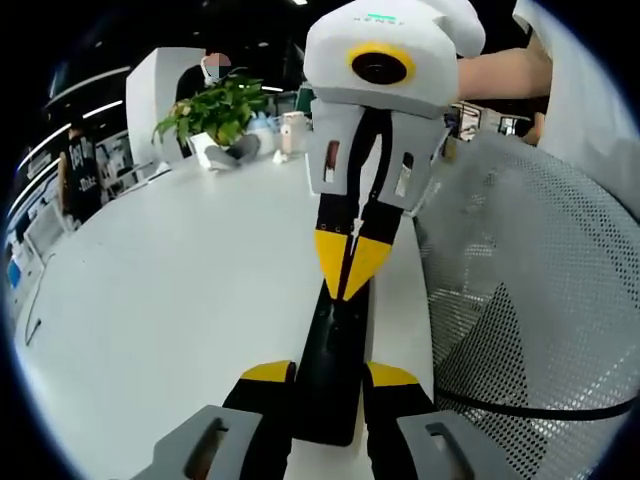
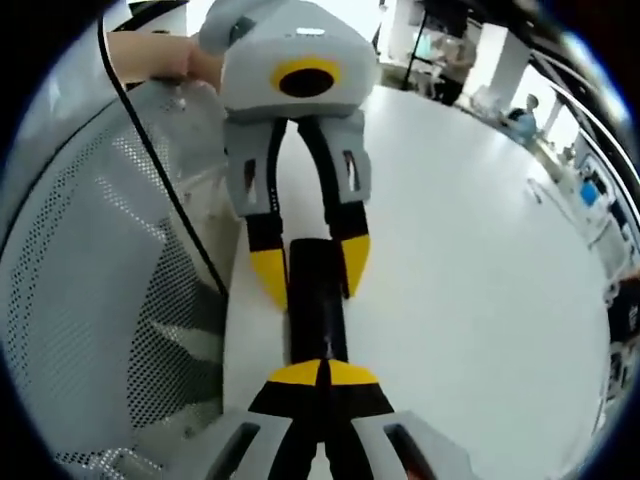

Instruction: Press the specified remote control buttons in sequence, fully releasing each button before pressing the next.

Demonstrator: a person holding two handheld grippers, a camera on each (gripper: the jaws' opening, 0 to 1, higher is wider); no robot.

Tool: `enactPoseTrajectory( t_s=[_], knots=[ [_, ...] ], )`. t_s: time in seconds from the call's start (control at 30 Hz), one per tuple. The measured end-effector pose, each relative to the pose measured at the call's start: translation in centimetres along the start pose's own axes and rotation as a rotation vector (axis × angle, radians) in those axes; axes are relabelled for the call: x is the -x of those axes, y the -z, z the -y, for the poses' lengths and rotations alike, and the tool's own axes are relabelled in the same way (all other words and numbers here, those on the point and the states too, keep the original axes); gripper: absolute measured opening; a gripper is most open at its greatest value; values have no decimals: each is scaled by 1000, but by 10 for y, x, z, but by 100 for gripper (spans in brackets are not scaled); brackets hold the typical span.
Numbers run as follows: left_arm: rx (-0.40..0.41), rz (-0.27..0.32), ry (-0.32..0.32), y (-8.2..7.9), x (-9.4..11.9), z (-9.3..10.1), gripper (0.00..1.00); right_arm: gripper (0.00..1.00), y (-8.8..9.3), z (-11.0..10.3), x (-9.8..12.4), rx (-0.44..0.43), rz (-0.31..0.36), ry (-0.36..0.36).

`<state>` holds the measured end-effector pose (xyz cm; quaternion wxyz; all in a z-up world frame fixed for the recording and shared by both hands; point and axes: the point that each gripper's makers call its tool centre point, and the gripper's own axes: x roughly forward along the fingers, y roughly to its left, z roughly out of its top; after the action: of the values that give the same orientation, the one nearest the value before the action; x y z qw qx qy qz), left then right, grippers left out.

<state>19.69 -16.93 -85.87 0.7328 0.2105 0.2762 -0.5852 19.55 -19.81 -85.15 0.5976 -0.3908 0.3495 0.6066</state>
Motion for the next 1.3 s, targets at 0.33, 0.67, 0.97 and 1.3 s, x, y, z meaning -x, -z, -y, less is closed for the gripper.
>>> enactPoseTrajectory(
  t_s=[0.33,0.67,0.97,1.3],
  knots=[
    [-4,-3,1,0,0,0,26,3,4,1,1,43,-57,-27],
    [-5,-5,3,0,1,1,26,2,5,-2,1,83,-87,-49],
    [-4,-4,4,1,2,1,26,3,4,-1,-1,44,-105,-62],
    [-10,-5,13,0,1,1,26,3,6,-2,-1,21,-145,-57]
  ],
)
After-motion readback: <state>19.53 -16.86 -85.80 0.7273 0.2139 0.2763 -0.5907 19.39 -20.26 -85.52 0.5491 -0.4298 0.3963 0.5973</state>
